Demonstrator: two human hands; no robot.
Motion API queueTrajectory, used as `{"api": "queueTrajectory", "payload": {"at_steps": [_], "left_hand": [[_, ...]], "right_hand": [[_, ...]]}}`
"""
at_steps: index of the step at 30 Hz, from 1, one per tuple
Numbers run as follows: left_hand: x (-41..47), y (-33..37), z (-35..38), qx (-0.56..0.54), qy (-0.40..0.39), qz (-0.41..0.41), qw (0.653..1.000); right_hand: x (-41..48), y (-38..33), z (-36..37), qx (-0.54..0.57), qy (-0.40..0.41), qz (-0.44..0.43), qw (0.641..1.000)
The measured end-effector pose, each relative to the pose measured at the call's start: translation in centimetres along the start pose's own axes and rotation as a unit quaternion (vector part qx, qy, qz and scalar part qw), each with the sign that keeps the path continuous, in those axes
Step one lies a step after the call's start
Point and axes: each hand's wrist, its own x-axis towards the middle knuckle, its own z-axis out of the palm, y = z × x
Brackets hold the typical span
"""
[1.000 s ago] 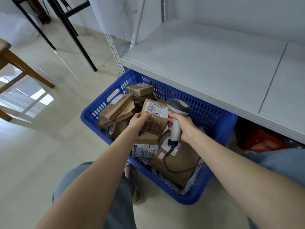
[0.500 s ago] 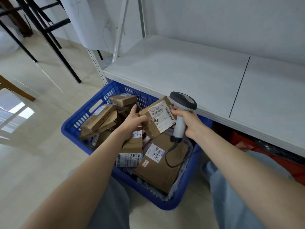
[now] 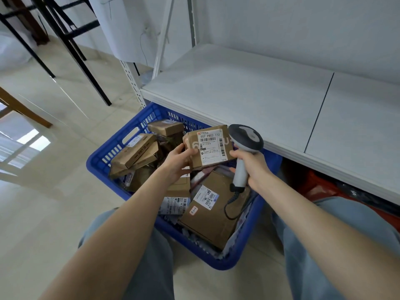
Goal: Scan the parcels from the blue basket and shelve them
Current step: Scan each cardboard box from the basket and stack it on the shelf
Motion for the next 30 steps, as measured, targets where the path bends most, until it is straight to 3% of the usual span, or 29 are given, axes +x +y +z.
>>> {"api": "queueTrajectory", "payload": {"at_steps": [7, 30], "left_hand": [[-0.4, -0.1, -0.7, -0.026, 0.013, 0.008, 1.000], [0.5, -0.9, -1.2, -0.012, 0.048, -0.008, 0.999]], "right_hand": [[-4.0, 2.1, 0.7, -0.120, -0.026, -0.051, 0.991], [-6.0, 3.9, 1.0, -0.163, -0.024, -0.042, 0.985]]}}
